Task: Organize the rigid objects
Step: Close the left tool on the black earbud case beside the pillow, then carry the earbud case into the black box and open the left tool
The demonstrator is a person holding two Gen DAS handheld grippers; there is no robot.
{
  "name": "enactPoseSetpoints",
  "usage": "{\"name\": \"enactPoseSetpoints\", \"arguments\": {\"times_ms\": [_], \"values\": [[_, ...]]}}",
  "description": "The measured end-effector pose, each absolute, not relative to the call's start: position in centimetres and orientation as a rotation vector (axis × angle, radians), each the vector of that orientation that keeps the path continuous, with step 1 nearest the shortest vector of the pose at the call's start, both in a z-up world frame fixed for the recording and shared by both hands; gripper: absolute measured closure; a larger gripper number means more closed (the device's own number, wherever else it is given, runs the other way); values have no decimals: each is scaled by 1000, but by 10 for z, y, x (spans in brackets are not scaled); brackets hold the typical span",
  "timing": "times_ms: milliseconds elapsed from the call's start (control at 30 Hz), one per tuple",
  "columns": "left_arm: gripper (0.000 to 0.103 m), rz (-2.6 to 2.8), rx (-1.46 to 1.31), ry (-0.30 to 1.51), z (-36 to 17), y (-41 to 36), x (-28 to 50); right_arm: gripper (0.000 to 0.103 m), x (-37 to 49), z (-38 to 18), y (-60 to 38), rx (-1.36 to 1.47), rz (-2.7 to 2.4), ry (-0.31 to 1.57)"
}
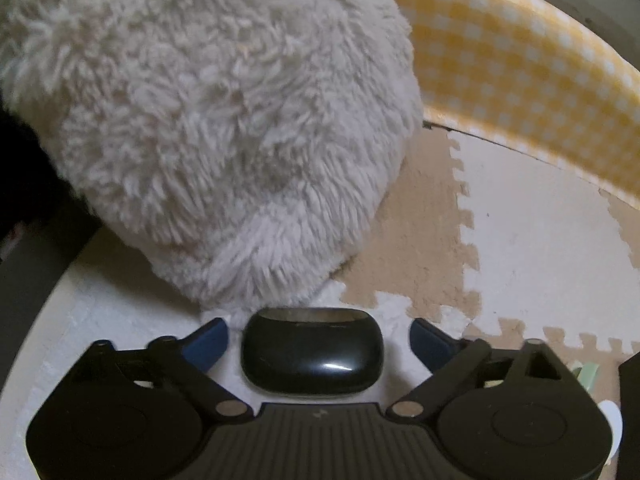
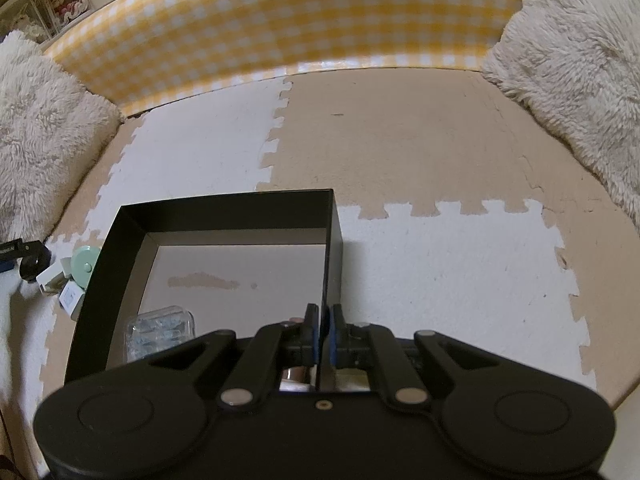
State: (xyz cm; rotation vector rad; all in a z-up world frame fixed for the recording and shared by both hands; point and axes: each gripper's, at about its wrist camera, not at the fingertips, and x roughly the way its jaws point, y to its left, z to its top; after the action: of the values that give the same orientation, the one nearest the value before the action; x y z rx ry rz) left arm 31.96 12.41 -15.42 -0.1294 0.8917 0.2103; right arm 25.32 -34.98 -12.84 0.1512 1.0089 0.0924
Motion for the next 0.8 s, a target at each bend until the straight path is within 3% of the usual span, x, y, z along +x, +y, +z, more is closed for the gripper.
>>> {"name": "enactPoseSetpoints", "arguments": {"times_ms": [167,800], "values": [[22,229,-122,895,-159,125,325,98,253,-128,-349,148,92,1011],[23,108,-211,888,-134,87,312,98,254,-128,-349,149,94,1012]]}}
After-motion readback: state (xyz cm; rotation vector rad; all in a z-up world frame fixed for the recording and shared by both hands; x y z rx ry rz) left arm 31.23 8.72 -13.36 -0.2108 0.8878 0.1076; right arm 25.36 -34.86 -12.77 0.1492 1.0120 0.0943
